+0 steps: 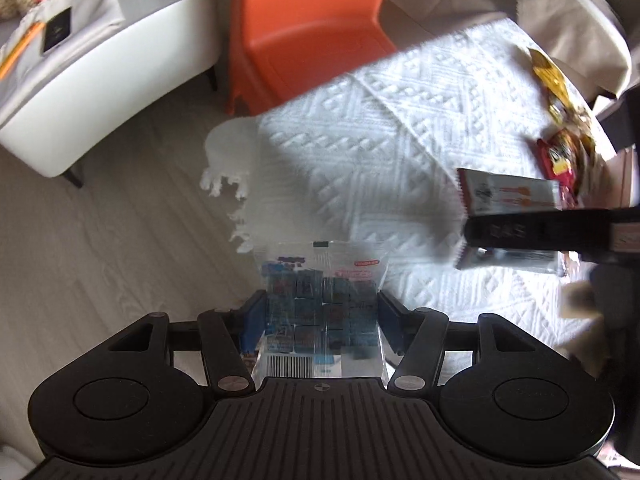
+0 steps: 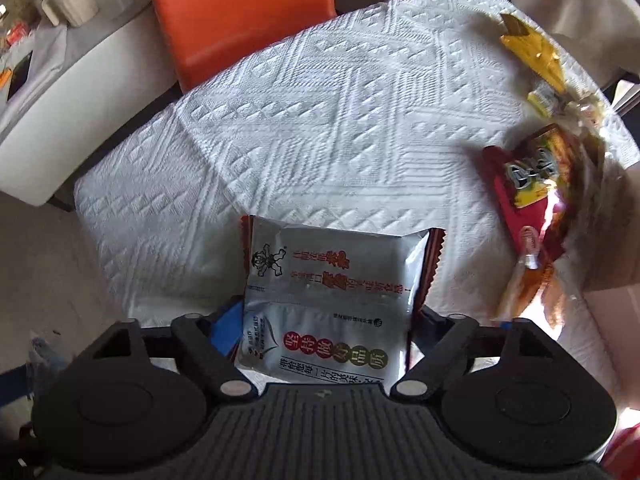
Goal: Organize snacks
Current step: 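Lower both held packets into the pink box and open both tools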
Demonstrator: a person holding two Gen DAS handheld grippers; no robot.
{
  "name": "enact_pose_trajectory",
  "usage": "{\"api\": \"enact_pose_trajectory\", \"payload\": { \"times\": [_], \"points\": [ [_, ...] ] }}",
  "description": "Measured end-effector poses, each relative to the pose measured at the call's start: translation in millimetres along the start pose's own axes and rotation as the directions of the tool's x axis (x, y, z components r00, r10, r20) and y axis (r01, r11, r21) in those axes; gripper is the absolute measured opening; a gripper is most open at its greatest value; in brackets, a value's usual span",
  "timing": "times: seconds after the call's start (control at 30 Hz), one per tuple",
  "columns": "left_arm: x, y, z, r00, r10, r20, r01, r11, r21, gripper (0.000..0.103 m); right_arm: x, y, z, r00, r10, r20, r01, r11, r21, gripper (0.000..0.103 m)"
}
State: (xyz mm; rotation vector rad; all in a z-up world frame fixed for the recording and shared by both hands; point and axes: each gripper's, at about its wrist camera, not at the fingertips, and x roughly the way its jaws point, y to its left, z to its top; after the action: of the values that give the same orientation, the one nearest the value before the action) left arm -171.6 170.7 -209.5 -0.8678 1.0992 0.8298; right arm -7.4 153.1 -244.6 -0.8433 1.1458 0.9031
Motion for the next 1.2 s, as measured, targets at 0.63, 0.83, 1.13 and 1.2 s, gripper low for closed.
{"api": "enact_pose_trajectory", "payload": {
  "times": [0.63, 0.83, 1.13, 1.2],
  "points": [
    [19, -326, 44, 0.877, -0.468, -0.107, 0.444, 0.705, 0.552, 0.065, -193, -292, -60, 0.941, -0.292, 0.174, 0.183, 0.867, 0.464, 0.077],
    [56, -393, 65, 0.877, -0.478, -0.049, 0.392, 0.654, 0.647, 0.063, -187, -354, -53, 0.944, -0.298, 0.139, 0.181, 0.823, 0.538, 0.078],
    [49, -340, 105, 0.891, -0.454, 0.022, 0.347, 0.712, 0.611, 0.063, -132, -365, -37, 0.987, -0.152, 0.054, 0.072, 0.712, 0.698, 0.078],
    [56, -318, 121, 0.904, -0.427, 0.029, 0.333, 0.745, 0.579, 0.063, -120, -365, -30, 0.992, -0.118, 0.040, 0.051, 0.678, 0.734, 0.078]
  ]
}}
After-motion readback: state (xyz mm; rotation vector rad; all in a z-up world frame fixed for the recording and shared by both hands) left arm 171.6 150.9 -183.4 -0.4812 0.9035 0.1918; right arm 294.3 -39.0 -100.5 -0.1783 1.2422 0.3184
